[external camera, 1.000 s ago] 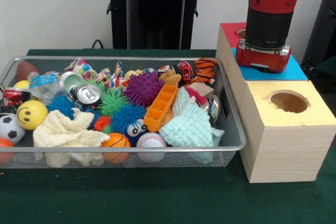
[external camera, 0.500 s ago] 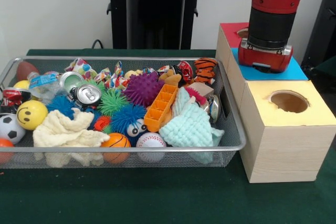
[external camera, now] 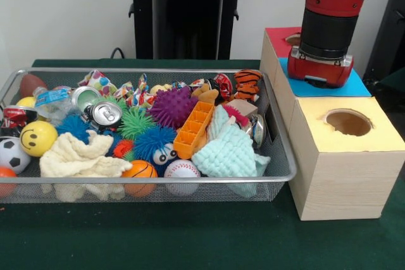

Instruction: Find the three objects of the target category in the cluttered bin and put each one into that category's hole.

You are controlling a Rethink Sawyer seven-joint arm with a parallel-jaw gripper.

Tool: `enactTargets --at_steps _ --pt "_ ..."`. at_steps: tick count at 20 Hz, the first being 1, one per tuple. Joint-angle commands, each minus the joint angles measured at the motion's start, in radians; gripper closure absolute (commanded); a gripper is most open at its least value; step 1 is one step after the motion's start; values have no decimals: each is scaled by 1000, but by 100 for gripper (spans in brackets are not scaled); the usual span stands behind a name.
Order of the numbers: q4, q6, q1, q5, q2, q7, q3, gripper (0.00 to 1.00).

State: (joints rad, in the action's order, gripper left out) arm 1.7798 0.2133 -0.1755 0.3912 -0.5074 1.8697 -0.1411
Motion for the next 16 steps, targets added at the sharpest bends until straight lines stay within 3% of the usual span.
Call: enactTargets --at_steps 1,7,16 --pt "-69 82 12 57 29 232 -12 0" --pt "-63 272 -21 28 -74 244 -82 0" --pt "-51 368 -24 16 -141 241 -98 0"
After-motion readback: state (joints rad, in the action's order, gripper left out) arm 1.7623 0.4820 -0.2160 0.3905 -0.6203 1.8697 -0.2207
